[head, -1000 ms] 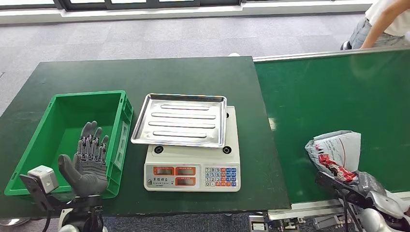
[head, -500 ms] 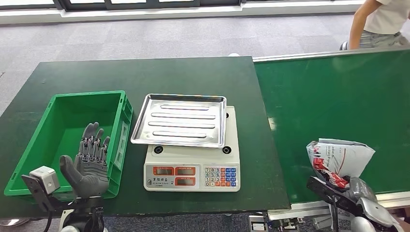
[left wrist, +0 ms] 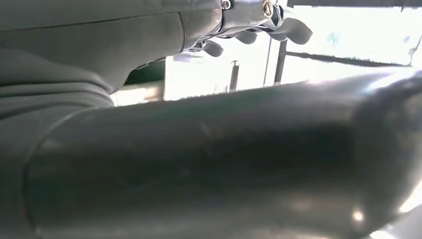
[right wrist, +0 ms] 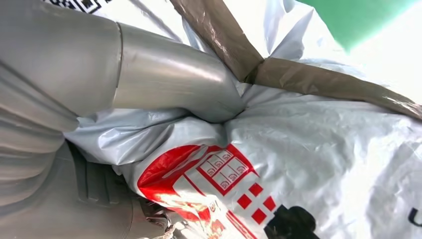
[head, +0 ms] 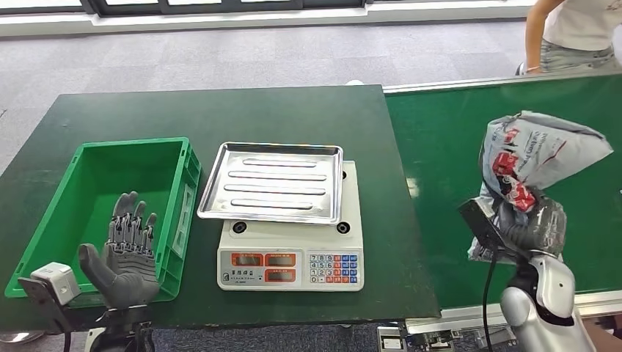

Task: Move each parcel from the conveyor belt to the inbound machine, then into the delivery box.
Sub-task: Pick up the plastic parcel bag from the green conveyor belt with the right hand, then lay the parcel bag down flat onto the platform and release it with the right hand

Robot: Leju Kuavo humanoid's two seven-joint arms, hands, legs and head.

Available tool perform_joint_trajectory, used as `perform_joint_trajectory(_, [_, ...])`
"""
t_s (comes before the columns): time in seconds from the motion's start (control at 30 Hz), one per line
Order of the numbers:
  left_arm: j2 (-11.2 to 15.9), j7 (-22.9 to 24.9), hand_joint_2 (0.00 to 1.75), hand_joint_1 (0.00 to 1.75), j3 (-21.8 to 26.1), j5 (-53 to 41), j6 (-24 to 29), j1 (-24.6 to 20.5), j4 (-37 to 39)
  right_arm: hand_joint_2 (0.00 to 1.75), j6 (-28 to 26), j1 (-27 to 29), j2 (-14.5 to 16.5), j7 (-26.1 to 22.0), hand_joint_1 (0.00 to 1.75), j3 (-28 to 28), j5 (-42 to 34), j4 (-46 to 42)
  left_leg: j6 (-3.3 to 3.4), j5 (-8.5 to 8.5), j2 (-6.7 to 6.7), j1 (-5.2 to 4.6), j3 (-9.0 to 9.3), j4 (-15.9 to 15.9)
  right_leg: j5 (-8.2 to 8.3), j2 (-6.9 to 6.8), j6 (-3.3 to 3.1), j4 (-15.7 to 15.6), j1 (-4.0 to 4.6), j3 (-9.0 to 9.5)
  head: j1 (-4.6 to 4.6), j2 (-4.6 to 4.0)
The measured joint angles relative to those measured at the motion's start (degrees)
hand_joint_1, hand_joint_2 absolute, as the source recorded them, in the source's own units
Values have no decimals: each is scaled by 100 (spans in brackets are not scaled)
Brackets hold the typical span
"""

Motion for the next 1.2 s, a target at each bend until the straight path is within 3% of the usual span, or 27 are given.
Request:
perform_joint_trajectory(0.27, [-4,-108,0,0,-44,-95,417,-380,188,175,-237,-1606,230,-423,175,-76,-57,-76,2,11,14,-3,0,3,21,10,5,1,-3,-4,0,0])
perform_joint_trajectory(0.47, [12,-184,0,0,-109,-84,449,-427,307,175,-288,-2032,293,-359,175,69,30,17,0,17,-5,-3,-14,4,23,-4,7,1,-4,-5,0,0])
perform_joint_trajectory(0.67, [121,-331,0,0,-216,-18,327,-480,469,175,250,-2938,322,-152,175,455,254,261,-2,19,4,-4,-16,4,27,3,3,1,-4,-16,0,0])
perform_joint_trajectory(0.8, [189,-413,0,0,-348,40,329,-636,706,175,487,-3833,396,-220,175,793,121,1017,-4,30,1,-2,-21,4,34,2,1,2,-3,-15,-1,0])
perform_joint_trajectory(0.97, [201,-441,0,0,-537,-70,624,-846,918,175,59,-4680,813,-296,175,1254,60,2397,-7,38,-1,2,-18,4,41,-1,-5,3,1,-15,-1,0])
perform_joint_trajectory(1.2, [208,-381,0,0,-754,-269,818,-1117,1195,175,-591,-5132,1608,-378,175,1712,21,3801,-15,49,-8,7,-24,4,46,-2,-13,3,7,-26,-1,0])
